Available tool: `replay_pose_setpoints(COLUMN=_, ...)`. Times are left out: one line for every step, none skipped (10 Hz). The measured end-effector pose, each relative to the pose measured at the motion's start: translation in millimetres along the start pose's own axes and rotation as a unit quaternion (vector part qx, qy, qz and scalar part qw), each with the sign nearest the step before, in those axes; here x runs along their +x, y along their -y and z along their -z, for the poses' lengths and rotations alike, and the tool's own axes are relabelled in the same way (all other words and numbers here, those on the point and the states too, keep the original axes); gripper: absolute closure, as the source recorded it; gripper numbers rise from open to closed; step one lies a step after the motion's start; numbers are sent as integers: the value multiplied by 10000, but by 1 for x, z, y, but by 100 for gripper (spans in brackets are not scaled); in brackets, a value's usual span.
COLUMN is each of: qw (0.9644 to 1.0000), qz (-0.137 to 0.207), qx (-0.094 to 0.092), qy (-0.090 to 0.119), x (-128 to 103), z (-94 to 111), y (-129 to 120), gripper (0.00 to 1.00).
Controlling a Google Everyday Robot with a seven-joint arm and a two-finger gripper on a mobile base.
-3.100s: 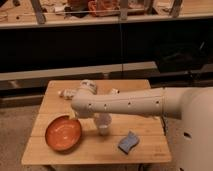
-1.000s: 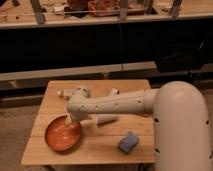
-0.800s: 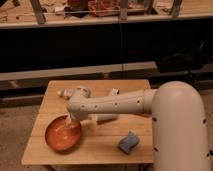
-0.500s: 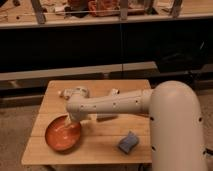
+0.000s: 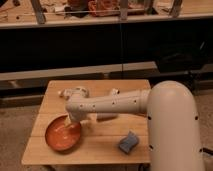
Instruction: Pick up the ceramic bowl
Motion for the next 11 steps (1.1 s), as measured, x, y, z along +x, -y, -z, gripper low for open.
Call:
replay_pose_setpoints(qw=10000, qz=12, qx=-1, qy=13, x=1, z=-1, y=0, gripper=20)
replay_pose_setpoints(qw=10000, qz=30, qx=3, qy=31, x=1, z=-3, y=0, gripper=20)
replay_pose_setpoints(qw=10000, qz=51, qx=8, qy=50, x=1, z=-5, y=0, gripper=20)
replay_pose_setpoints(qw=10000, qz=65, qx=14, qy=67, x=1, z=-6, y=1, gripper=20)
replay_pose_setpoints(qw=9999, qz=75, qx=22, qy=85, x=1, z=-8, y=1, gripper=20)
replay_pose_setpoints(qw=9999, qz=94, qx=23, qy=94, x=2, z=-9, y=0, gripper=20)
replay_pose_setpoints(qw=9999, qz=104, qx=24, qy=103, x=2, z=-10, y=0, gripper=20)
replay_pose_setpoints(qw=9999, qz=115, qx=25, qy=115, x=2, z=-12, y=0, gripper=20)
replay_pose_setpoints(qw=9998, qz=128, qx=29, qy=129, x=2, z=-13, y=1, gripper=20)
replay_pose_setpoints(qw=9998, qz=130, qx=34, qy=145, x=2, z=-16, y=0, gripper=20)
replay_pose_setpoints(qw=9998, qz=135, qx=36, qy=151, x=2, z=-17, y=0, gripper=20)
